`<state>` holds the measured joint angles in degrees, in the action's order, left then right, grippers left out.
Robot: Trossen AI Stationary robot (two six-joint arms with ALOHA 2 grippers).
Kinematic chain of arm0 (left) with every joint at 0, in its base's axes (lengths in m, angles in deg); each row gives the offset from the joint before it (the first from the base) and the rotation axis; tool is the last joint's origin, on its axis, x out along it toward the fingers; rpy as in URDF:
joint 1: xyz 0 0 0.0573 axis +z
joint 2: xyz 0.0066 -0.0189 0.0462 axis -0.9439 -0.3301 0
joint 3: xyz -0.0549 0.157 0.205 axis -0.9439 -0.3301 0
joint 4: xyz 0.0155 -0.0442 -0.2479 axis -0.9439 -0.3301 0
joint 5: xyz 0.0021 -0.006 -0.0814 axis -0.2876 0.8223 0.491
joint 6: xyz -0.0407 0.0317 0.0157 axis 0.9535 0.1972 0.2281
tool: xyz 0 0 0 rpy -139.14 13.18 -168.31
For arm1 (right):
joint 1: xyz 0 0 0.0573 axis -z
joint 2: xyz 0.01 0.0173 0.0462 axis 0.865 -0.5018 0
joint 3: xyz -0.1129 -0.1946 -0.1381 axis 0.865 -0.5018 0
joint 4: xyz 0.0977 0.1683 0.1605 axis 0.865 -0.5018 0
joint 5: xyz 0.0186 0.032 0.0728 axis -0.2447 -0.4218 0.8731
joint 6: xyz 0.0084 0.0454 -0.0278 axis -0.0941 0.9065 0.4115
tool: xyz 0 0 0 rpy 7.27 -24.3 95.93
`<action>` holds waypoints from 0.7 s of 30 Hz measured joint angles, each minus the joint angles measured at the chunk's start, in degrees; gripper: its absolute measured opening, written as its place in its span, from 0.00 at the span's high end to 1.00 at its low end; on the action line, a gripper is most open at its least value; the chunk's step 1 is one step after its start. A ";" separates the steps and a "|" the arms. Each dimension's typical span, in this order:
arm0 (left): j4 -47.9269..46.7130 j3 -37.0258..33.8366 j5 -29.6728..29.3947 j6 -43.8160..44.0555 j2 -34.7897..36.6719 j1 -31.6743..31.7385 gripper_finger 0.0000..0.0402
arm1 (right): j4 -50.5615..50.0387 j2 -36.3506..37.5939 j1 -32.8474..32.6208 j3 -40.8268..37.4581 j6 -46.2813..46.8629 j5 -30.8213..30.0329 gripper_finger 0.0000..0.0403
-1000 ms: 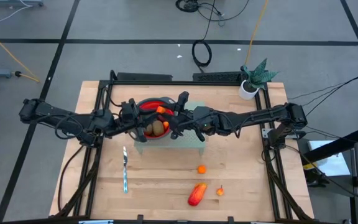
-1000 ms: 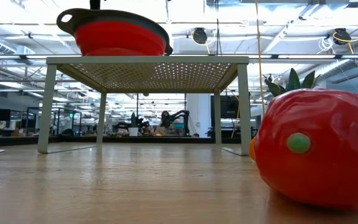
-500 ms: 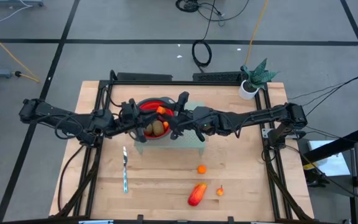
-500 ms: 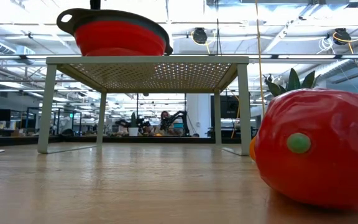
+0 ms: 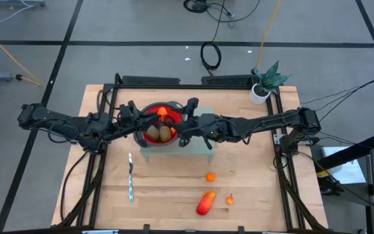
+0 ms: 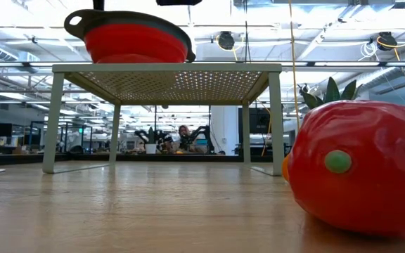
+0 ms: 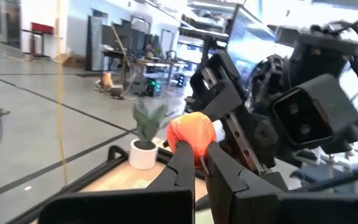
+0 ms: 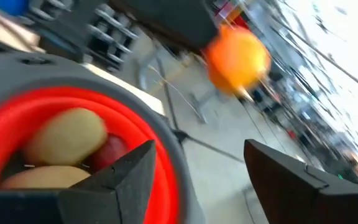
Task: Pick & Place Fruit
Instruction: Put the right peach into the strainer bowl on the shelf
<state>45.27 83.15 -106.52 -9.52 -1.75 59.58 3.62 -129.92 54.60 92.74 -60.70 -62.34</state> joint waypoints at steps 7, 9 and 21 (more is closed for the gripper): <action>-7.58 0.00 -3.43 3.86 4.38 0.03 0.99 | -2.19 0.00 0.07 0.00 4.37 -7.74 0.43; -9.16 0.00 -3.56 6.09 5.22 0.22 0.98 | -2.59 0.00 0.03 0.00 6.43 -7.50 0.47; -15.87 -0.01 -3.93 17.34 5.65 0.32 0.99 | -8.45 1.80 -0.15 0.02 16.56 1.56 0.85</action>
<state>29.40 83.14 -110.46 7.82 3.90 59.89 -4.83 -128.12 54.45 92.76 -44.14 -60.79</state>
